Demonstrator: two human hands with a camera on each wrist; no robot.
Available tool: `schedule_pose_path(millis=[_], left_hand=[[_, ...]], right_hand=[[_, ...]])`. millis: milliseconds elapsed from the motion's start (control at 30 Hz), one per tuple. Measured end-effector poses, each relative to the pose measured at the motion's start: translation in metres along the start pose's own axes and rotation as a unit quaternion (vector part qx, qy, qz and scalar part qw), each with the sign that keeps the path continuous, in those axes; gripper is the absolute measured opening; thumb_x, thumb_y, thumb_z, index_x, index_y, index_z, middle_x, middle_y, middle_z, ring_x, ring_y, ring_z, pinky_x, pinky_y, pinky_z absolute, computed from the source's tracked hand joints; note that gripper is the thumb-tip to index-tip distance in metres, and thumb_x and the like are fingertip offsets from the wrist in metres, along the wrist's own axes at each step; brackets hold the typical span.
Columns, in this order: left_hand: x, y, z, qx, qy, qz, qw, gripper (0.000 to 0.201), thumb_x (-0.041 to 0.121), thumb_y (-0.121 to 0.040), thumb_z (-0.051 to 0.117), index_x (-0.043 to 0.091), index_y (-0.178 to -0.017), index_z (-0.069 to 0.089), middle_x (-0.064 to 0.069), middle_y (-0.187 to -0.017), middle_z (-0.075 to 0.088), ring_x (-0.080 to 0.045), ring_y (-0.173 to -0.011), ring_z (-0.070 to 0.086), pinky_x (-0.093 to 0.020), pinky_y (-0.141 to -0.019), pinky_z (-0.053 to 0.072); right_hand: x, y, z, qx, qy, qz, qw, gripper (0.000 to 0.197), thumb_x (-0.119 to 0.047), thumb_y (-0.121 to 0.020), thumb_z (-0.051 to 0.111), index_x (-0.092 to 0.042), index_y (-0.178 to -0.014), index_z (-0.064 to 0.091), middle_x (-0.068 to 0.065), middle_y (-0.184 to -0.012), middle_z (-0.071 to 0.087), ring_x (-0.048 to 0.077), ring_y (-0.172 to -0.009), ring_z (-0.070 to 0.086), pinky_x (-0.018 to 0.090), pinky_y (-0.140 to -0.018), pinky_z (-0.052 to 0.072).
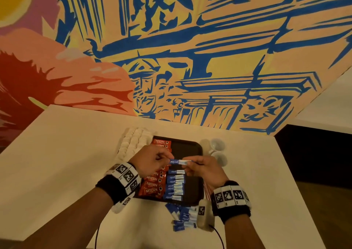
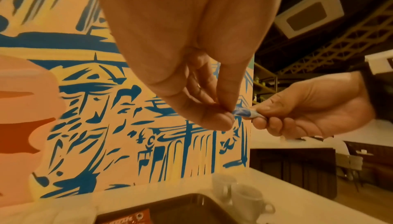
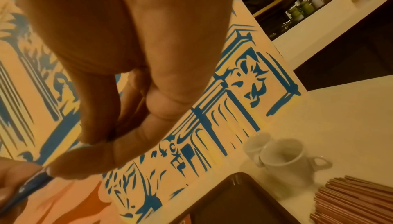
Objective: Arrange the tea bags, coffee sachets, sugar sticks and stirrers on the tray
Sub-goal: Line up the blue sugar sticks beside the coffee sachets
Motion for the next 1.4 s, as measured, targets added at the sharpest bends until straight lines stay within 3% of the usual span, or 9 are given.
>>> schedule_pose_path(millis=[133, 233, 400, 533, 633, 800, 1033, 1200, 1400], left_hand=[[-0.020, -0.020, 0.015, -0.008, -0.028, -0.035, 0.999, 0.015, 0.014, -0.089, 0.072, 0.023, -0.100, 0.077, 0.013, -0.097, 0.072, 0.001, -0.092, 0.064, -0.019, -0.087, 0.050], [-0.036, -0.039, 0.028, -0.009, -0.040, -0.069, 0.997, 0.012, 0.015, -0.087, 0.075, 0.022, -0.097, 0.077, 0.010, -0.095, 0.073, 0.001, -0.088, 0.065, -0.013, -0.081, 0.049], [-0.065, -0.072, 0.052, -0.013, -0.046, -0.140, 0.989, 0.014, 0.018, -0.082, 0.078, 0.030, -0.088, 0.074, 0.013, -0.085, 0.072, -0.002, -0.082, 0.067, -0.028, -0.085, 0.056], [-0.083, -0.094, 0.069, -0.001, -0.052, -0.176, 0.983, 0.014, 0.015, -0.083, 0.076, 0.028, -0.085, 0.070, 0.011, -0.082, 0.070, -0.005, -0.079, 0.067, -0.024, -0.076, 0.055], [-0.097, -0.105, 0.082, -0.004, -0.070, -0.201, 0.977, 0.013, 0.016, -0.085, 0.074, 0.028, -0.085, 0.070, 0.012, -0.085, 0.069, -0.004, -0.081, 0.064, -0.016, -0.068, 0.047], [-0.118, -0.117, 0.100, -0.018, -0.104, -0.234, 0.966, 0.011, 0.017, -0.088, 0.068, 0.027, -0.088, 0.071, 0.009, -0.097, 0.070, -0.010, -0.092, 0.065, -0.023, -0.083, 0.051], [-0.127, -0.132, 0.116, -0.063, -0.224, -0.230, 0.945, 0.018, 0.019, -0.092, 0.062, 0.025, -0.107, 0.070, -0.001, -0.114, 0.062, -0.026, -0.103, 0.062, -0.037, -0.091, 0.053], [-0.127, -0.137, 0.123, -0.112, -0.296, -0.199, 0.928, 0.020, 0.018, -0.093, 0.060, 0.021, -0.111, 0.069, -0.006, -0.110, 0.065, -0.027, -0.099, 0.064, -0.039, -0.086, 0.056], [-0.124, -0.139, 0.125, -0.137, -0.334, -0.174, 0.916, 0.015, 0.022, -0.092, 0.063, 0.019, -0.107, 0.065, -0.005, -0.105, 0.065, -0.026, -0.097, 0.065, -0.038, -0.085, 0.056]], right_hand=[[0.023, -0.024, -0.008, -0.002, 0.024, 0.061, 0.998, 0.015, -0.006, -0.096, 0.066, -0.012, -0.105, 0.076, 0.010, -0.104, 0.077, 0.025, -0.099, 0.072, 0.035, -0.089, 0.060], [0.035, -0.044, -0.012, 0.034, 0.050, 0.083, 0.995, 0.013, -0.007, -0.095, 0.068, -0.014, -0.102, 0.076, 0.006, -0.098, 0.076, 0.022, -0.091, 0.072, 0.029, -0.083, 0.061], [0.058, -0.077, -0.026, 0.071, 0.108, 0.116, 0.985, 0.016, -0.009, -0.089, 0.075, -0.025, -0.091, 0.075, 0.002, -0.093, 0.076, 0.020, -0.090, 0.073, 0.034, -0.086, 0.062], [0.079, -0.100, -0.035, 0.091, 0.157, 0.147, 0.972, 0.017, -0.015, -0.090, 0.075, -0.032, -0.084, 0.072, -0.003, -0.089, 0.075, 0.017, -0.087, 0.073, 0.029, -0.082, 0.061], [0.095, -0.116, -0.038, 0.088, 0.189, 0.171, 0.963, 0.009, -0.020, -0.090, 0.075, -0.029, -0.090, 0.076, -0.006, -0.089, 0.073, 0.014, -0.088, 0.071, 0.032, -0.087, 0.060], [0.122, -0.135, -0.038, 0.080, 0.238, 0.201, 0.947, 0.011, -0.021, -0.089, 0.076, -0.019, -0.100, 0.078, -0.005, -0.083, 0.070, 0.015, -0.084, 0.067, 0.034, -0.086, 0.059], [0.148, -0.154, -0.034, 0.077, 0.268, 0.243, 0.929, 0.005, -0.024, -0.086, 0.078, -0.028, -0.088, 0.075, 0.002, -0.099, 0.076, 0.021, -0.094, 0.071, 0.041, -0.091, 0.059], [0.156, -0.156, -0.035, 0.077, 0.282, 0.257, 0.921, 0.011, -0.022, -0.091, 0.073, -0.020, -0.101, 0.078, 0.006, -0.107, 0.075, 0.022, -0.099, 0.070, 0.037, -0.092, 0.058], [0.154, -0.152, -0.035, 0.069, 0.289, 0.239, 0.925, 0.018, -0.021, -0.093, 0.071, -0.021, -0.110, 0.076, 0.004, -0.117, 0.073, 0.021, -0.109, 0.068, 0.036, -0.099, 0.054]])
Point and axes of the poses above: each hand's wrist, its own y-axis away from the middle knuckle, its own z-axis out of the palm, x = y × z, the point moved 3 cm from there along -y, towards the middle knuckle
